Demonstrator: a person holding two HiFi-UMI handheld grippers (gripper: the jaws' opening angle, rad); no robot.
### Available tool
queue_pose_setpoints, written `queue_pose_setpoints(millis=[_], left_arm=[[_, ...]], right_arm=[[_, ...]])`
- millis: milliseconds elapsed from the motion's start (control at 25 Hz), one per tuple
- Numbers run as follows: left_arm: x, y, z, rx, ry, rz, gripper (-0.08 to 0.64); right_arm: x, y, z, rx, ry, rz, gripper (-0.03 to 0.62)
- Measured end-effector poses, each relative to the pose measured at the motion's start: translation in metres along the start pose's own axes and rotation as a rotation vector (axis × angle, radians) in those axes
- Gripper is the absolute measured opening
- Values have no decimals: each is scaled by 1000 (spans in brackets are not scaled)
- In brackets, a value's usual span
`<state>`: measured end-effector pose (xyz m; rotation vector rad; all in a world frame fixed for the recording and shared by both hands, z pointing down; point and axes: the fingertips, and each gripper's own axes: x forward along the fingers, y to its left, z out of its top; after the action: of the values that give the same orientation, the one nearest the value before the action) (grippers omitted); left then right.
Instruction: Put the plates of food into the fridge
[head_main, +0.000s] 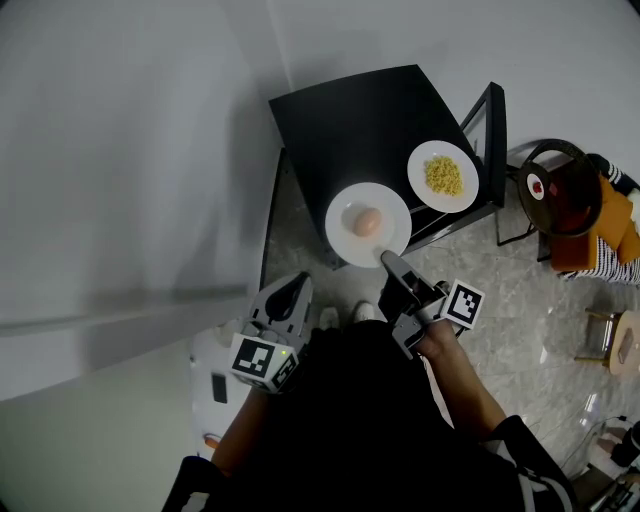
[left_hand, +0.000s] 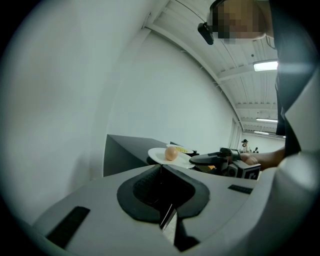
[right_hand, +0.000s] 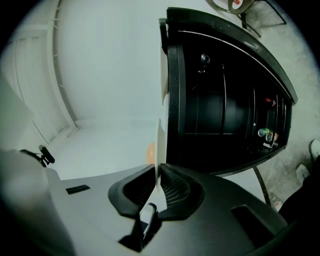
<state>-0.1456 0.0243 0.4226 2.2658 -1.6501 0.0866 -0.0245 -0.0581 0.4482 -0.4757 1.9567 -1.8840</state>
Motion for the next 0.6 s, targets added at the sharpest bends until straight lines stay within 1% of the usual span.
queue_pose_setpoints(millis=[80,280,600], left_arm=[[0,-1,-1,0,3,-7,23],[5,-3,-4,-13,9,-24,23],[12,-12,-11,-24,26,-60,23]], right_arm=[[-11,2,-4,-21,11,3,48],[-37,0,-12,-5,12,27,46],[-70,-10,-18,19,-22,-7,46]])
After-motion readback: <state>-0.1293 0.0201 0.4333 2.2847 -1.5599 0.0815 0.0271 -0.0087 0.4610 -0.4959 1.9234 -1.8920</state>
